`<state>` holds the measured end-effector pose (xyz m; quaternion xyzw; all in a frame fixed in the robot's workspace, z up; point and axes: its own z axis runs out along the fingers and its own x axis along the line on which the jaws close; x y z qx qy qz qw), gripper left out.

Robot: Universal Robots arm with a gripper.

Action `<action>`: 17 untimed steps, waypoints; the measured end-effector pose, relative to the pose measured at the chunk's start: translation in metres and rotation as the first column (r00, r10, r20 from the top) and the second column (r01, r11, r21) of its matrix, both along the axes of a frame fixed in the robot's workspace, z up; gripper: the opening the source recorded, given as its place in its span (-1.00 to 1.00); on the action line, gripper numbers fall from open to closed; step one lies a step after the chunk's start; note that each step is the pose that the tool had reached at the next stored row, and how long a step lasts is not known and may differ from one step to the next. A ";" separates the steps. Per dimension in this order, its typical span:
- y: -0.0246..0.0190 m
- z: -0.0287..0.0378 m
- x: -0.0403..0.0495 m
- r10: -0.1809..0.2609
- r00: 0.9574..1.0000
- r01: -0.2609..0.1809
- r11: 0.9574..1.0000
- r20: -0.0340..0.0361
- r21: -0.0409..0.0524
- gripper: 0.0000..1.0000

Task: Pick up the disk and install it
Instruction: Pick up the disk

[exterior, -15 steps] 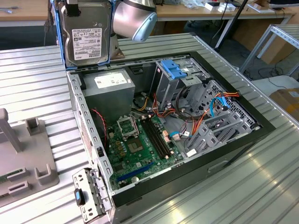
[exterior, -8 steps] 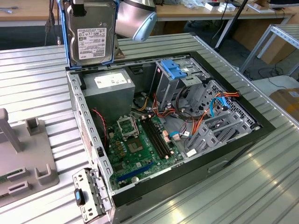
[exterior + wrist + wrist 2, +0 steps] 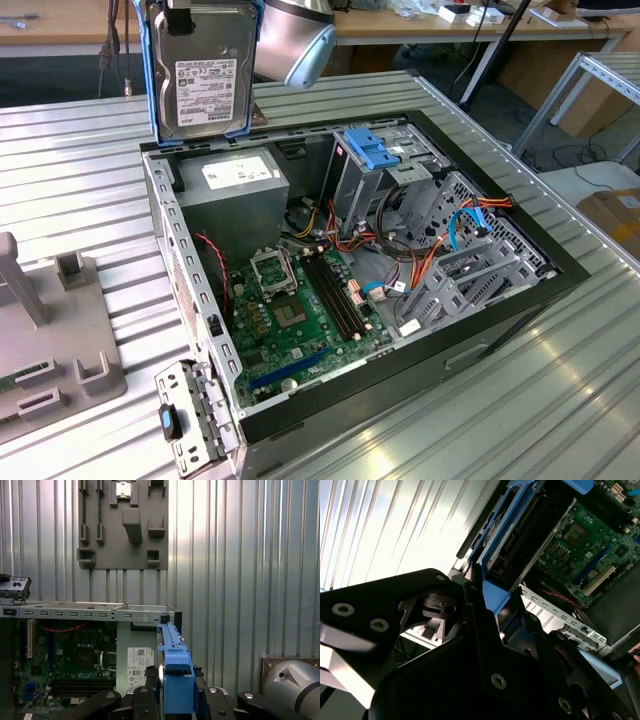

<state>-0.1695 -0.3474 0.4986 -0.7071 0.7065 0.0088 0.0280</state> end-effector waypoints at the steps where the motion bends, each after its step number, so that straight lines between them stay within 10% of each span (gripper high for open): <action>1: 0.0000 0.0000 0.0001 0.000 1.000 0.000 1.000 0.000 0.000 -0.26; 17: 0.0000 0.0000 0.0073 0.000 1.000 0.000 1.000 0.000 0.000 -0.26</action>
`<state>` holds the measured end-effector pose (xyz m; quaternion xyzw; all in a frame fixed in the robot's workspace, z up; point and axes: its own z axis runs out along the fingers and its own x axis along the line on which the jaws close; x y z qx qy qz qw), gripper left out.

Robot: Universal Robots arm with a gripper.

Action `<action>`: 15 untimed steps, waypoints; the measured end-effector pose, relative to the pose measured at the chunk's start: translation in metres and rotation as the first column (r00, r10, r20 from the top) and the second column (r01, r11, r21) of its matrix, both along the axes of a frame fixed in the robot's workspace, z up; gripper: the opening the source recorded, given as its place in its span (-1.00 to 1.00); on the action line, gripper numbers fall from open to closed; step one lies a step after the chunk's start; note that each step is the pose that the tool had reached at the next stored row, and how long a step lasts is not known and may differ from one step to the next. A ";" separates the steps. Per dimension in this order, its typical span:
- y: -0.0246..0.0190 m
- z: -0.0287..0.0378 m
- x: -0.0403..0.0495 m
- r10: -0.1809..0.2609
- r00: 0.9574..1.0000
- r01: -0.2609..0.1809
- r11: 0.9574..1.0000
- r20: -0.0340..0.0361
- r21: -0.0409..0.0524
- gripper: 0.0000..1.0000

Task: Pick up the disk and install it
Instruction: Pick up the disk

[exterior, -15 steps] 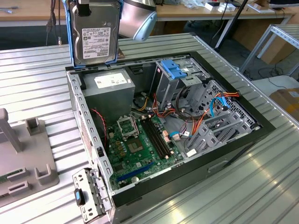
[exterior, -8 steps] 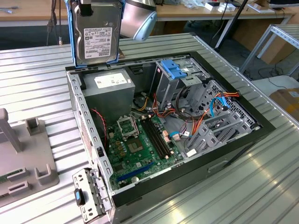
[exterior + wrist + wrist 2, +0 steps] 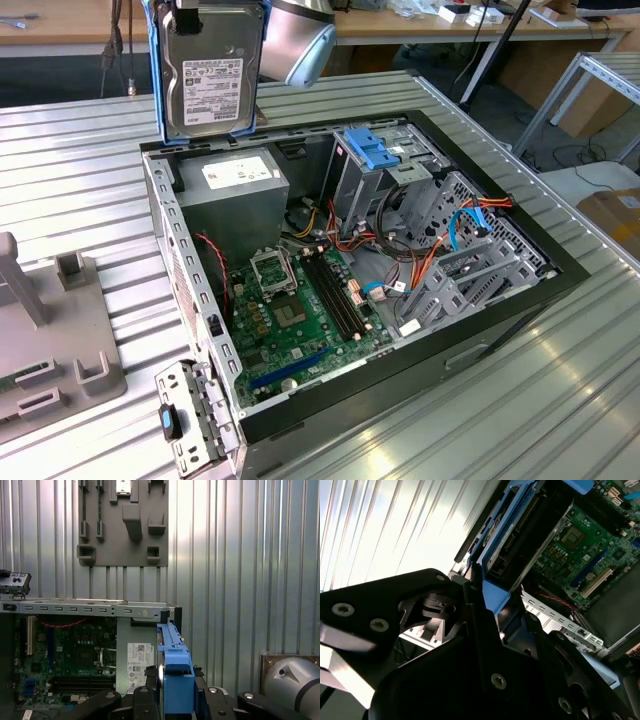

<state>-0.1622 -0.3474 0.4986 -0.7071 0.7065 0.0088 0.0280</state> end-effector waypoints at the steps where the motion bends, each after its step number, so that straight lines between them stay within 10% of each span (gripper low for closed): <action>1: 0.0000 0.0000 0.0002 0.000 1.000 0.000 1.000 0.000 0.000 -0.26; 15: 0.0000 0.0000 0.0030 0.000 1.000 0.000 1.000 0.000 0.000 -0.26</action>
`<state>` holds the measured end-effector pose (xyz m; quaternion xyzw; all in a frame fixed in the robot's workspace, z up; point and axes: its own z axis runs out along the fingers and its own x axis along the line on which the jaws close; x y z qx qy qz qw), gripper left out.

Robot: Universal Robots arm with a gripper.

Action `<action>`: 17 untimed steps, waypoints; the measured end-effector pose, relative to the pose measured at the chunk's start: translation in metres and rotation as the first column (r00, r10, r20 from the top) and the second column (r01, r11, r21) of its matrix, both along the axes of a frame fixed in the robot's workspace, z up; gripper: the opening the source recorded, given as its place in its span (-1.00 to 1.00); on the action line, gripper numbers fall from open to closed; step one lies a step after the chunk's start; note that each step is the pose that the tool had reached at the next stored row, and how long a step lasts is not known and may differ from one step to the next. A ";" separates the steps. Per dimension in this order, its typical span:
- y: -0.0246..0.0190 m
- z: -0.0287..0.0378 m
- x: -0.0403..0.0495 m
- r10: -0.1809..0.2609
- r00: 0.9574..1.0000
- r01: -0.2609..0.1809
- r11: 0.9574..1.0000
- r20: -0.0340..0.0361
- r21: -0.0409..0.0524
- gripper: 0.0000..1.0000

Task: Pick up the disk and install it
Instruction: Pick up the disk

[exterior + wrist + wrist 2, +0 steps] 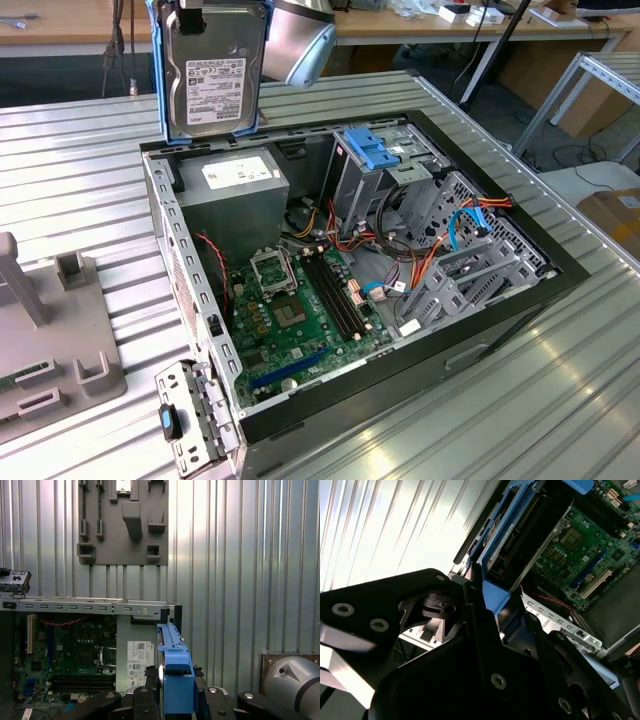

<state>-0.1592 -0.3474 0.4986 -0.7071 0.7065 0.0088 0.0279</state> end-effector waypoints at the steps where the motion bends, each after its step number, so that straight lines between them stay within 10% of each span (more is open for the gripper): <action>1: 0.0000 0.0000 0.0003 0.000 1.000 0.000 1.000 0.000 0.000 -0.26; 17: 0.0001 0.0000 0.0049 0.000 1.000 0.000 1.000 0.000 0.000 -0.26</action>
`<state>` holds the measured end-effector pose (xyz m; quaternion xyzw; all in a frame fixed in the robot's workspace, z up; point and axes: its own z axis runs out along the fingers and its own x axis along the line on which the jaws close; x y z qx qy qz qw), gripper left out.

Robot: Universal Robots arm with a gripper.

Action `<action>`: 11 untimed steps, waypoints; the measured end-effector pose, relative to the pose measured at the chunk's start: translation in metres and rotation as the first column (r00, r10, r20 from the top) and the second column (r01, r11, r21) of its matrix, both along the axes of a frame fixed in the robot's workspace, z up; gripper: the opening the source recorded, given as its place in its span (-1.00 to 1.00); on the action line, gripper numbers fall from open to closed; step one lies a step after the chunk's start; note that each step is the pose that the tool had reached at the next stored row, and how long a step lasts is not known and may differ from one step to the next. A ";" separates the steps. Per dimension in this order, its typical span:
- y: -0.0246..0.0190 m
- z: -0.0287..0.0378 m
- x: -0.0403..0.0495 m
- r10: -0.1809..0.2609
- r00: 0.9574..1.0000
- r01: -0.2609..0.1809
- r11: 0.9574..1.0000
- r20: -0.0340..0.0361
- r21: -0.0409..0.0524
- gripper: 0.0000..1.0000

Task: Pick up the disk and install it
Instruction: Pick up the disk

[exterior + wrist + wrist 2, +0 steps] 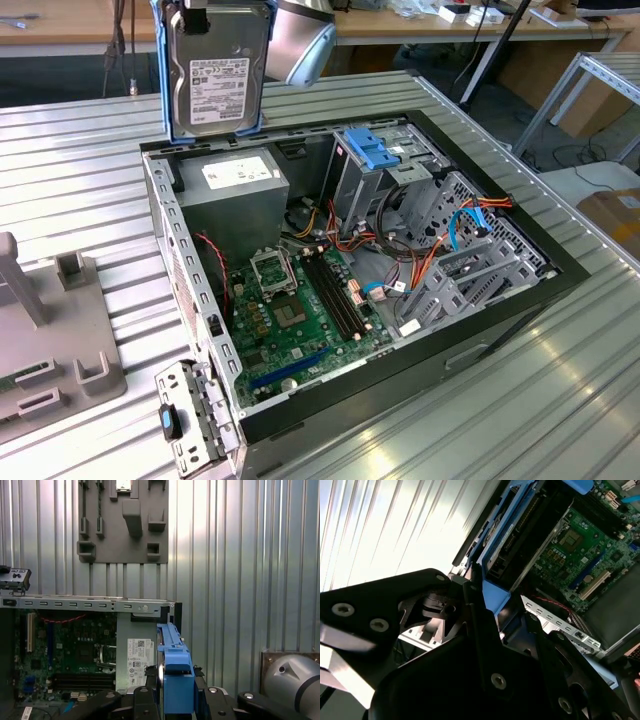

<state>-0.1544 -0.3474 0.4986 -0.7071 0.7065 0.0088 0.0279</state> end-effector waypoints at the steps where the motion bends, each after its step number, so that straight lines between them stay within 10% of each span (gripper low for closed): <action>1: 0.0000 0.0000 0.0009 0.000 1.000 0.000 1.000 0.000 0.000 -0.26; 11: -0.0021 0.0001 0.0319 0.000 1.000 0.000 1.000 0.000 0.000 -0.26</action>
